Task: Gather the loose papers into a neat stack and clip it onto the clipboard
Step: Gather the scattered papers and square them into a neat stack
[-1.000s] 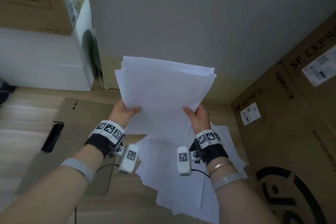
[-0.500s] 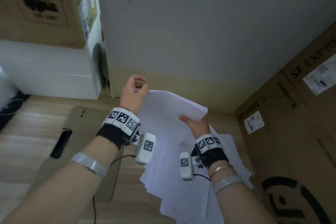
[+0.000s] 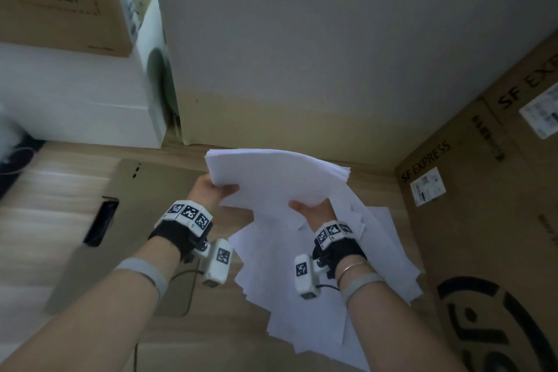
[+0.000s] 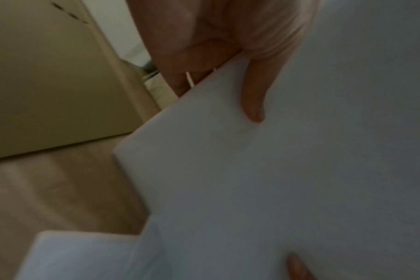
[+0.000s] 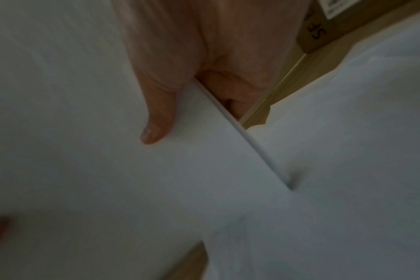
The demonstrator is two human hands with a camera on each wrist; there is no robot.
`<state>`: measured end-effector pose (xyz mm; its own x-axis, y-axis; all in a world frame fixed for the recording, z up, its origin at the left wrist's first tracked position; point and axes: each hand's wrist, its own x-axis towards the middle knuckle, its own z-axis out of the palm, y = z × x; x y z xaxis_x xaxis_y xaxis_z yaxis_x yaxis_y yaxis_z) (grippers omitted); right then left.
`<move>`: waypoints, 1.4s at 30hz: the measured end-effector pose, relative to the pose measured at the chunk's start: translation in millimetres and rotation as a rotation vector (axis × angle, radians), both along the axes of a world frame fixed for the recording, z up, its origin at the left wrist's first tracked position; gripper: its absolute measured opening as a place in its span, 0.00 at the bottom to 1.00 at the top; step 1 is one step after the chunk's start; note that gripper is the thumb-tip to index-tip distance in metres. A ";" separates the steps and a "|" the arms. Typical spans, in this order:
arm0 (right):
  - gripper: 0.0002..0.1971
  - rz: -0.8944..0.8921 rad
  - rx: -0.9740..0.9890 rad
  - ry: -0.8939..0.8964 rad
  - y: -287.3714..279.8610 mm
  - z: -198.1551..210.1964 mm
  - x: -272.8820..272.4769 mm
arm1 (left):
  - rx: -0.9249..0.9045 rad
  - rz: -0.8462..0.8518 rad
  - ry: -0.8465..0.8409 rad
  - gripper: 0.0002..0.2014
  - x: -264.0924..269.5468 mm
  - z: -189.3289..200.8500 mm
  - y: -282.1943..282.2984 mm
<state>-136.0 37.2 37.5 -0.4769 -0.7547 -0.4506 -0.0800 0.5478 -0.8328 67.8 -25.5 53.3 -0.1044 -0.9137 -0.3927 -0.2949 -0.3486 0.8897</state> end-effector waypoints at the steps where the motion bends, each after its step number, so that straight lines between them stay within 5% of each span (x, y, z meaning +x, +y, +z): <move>1: 0.27 0.000 0.021 0.015 -0.5 -4.7 1.4 | 0.034 -0.020 -0.038 0.17 0.1 -5.2 0.5; 5: 0.19 -0.043 -0.085 0.016 -6.3 -7.5 0.6 | 0.027 -0.051 -0.089 0.11 2.6 -16.6 -7.1; 9: 0.16 -0.029 -0.092 0.084 -8.1 -10.7 -1.4 | -0.017 -0.083 -0.100 0.18 1.4 -19.1 -8.6; 16: 0.16 -0.039 0.152 0.113 24.2 -51.9 -10.9 | 0.101 -0.032 -0.181 0.20 14.8 -52.7 10.9; 22: 0.40 -0.176 0.647 0.373 78.3 -73.7 -42.5 | 0.289 -0.032 -0.327 0.23 43.9 -85.0 23.2; 28: 0.53 -0.235 0.650 0.290 79.3 -79.6 -45.7 | 0.342 -0.016 -0.315 0.24 48.4 -95.1 26.0; 31: 0.46 -0.233 0.570 0.275 84.0 -75.9 -50.7 | 0.342 -0.020 -0.309 0.24 49.7 -98.1 27.5; 35: 0.18 -0.202 0.526 0.392 88.0 -72.0 -53.2 | 0.369 -0.016 -0.305 0.24 52.5 -101.2 29.6; 42: 0.17 -0.219 0.448 0.499 87.3 -58.3 -71.4 | 0.405 -0.016 -0.287 0.25 55.3 -104.7 31.0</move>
